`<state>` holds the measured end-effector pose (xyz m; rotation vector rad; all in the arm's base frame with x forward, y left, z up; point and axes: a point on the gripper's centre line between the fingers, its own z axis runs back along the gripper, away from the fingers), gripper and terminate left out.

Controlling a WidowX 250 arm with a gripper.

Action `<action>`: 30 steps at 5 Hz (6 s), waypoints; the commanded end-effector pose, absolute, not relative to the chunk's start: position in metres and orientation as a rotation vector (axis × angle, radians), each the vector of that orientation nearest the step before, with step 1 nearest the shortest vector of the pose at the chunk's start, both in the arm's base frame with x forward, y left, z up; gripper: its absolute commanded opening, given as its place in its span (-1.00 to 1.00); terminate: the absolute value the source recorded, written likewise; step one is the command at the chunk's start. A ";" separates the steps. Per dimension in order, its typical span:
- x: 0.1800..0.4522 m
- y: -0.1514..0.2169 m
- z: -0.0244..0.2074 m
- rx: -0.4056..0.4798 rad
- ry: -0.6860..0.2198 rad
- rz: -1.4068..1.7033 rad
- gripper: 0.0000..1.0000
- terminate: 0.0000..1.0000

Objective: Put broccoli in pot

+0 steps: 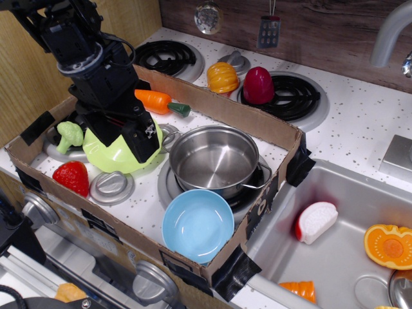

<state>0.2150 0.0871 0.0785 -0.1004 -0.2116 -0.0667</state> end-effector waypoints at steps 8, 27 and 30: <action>0.205 0.228 0.066 -0.116 -0.337 -0.160 1.00 -1.00; 0.272 0.052 0.071 -0.009 -0.208 0.150 -1.00 -1.00; 0.285 0.018 0.078 0.082 -0.230 0.200 1.00 -1.00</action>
